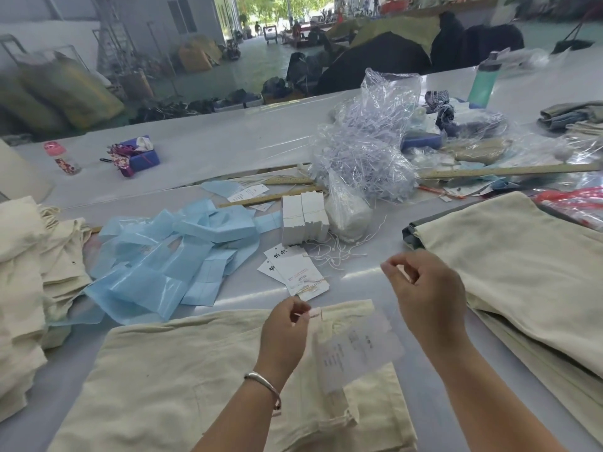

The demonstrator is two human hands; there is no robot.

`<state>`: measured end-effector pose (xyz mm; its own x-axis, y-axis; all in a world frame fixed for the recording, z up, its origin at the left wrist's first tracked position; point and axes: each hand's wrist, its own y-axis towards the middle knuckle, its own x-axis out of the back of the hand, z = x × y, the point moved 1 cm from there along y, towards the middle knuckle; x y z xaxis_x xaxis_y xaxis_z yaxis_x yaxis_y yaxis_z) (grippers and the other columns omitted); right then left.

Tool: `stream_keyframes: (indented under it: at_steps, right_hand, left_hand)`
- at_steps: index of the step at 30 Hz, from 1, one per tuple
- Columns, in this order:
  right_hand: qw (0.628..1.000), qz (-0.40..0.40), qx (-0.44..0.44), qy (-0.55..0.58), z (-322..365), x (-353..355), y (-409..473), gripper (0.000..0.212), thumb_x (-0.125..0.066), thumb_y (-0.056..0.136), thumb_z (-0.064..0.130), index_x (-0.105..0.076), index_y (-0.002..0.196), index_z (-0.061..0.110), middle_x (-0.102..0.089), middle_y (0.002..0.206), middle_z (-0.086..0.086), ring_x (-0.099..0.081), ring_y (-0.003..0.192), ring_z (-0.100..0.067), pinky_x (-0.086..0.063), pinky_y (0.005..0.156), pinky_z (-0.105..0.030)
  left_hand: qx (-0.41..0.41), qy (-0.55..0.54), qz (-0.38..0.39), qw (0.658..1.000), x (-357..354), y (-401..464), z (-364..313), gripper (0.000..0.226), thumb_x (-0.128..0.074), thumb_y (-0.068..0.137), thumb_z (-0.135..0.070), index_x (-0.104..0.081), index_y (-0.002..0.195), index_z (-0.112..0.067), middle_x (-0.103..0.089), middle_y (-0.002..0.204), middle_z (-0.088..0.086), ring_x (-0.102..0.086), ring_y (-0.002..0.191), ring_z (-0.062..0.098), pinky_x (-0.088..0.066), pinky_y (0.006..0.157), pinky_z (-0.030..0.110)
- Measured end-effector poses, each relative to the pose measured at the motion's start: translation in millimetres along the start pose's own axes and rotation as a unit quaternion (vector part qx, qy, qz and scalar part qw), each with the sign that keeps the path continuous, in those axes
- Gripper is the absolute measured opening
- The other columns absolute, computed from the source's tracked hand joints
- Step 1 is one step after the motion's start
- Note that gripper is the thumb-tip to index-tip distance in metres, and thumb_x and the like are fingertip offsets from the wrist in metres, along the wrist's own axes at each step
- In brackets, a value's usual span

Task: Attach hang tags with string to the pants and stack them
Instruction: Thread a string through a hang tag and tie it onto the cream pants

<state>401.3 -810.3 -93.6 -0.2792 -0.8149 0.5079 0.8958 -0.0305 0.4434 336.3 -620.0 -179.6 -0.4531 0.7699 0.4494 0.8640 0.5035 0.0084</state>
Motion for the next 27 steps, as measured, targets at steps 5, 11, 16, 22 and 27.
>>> stream_keyframes:
  at_steps: [5, 11, 16, 22, 27]
  right_hand:
    - [0.987, -0.014, 0.158, -0.004, 13, -14, 11, 0.006, -0.079, 0.076, 0.012, -0.076, 0.08, 0.015, -0.047, 0.069, 0.005, -0.048, 0.058, -0.017, -0.039, 0.052, -0.028]
    - [0.973, 0.105, 0.204, 0.031, 11, -68, -17, 0.008, -0.077, 0.076, 0.007, -0.071, 0.071, 0.009, -0.046, 0.069, -0.003, -0.045, 0.057, -0.018, -0.042, 0.047, -0.031]
    - [0.952, 0.293, 0.085, -0.014, -24, -120, -45, 0.013, -0.062, 0.09, 0.014, -0.073, 0.085, 0.008, -0.047, 0.087, -0.003, -0.053, 0.08, -0.023, -0.044, 0.07, -0.037]
    - [0.947, 0.296, 0.043, -0.115, -44, -145, -59, 0.021, -0.054, 0.093, 0.025, -0.072, 0.091, 0.015, -0.046, 0.091, 0.003, -0.054, 0.081, -0.018, -0.037, 0.062, -0.029]
    - [0.964, 0.194, 0.129, -0.13, -33, -150, -57, 0.035, -0.087, 0.052, 0.0, -0.054, 0.045, 0.006, -0.046, 0.055, -0.006, -0.043, 0.04, -0.024, -0.025, 0.04, -0.022]
  left_hand:
    - [-0.021, 0.132, 0.021, 0.991, 1, 14, 33, 0.02, -0.066, 0.088, -0.011, -0.064, 0.106, -0.02, -0.062, 0.108, -0.005, -0.055, 0.102, 0.017, -0.042, 0.091, 0.028]
    - [-0.021, 0.179, 0.067, 0.981, -11, 27, 40, 0.011, -0.07, 0.08, -0.016, -0.07, 0.088, -0.023, -0.062, 0.093, -0.003, -0.054, 0.097, 0.018, -0.044, 0.086, 0.032]
    - [-0.042, 0.303, 0.109, 0.946, -12, 39, 45, 0.024, -0.064, 0.08, -0.032, -0.043, 0.068, -0.033, -0.045, 0.073, -0.014, -0.041, 0.082, 0.013, -0.03, 0.068, 0.029]
    - [-0.063, 0.338, 0.152, 0.927, -9, 59, 50, 0.014, -0.059, 0.09, -0.037, -0.062, 0.087, -0.024, -0.056, 0.093, -0.008, -0.049, 0.099, 0.017, -0.037, 0.082, 0.033]
    - [0.045, 0.157, 0.154, 0.975, -6, 64, 44, 0.024, -0.066, 0.088, -0.015, -0.054, 0.069, -0.022, -0.054, 0.073, -0.008, -0.052, 0.076, 0.013, -0.042, 0.072, 0.026]
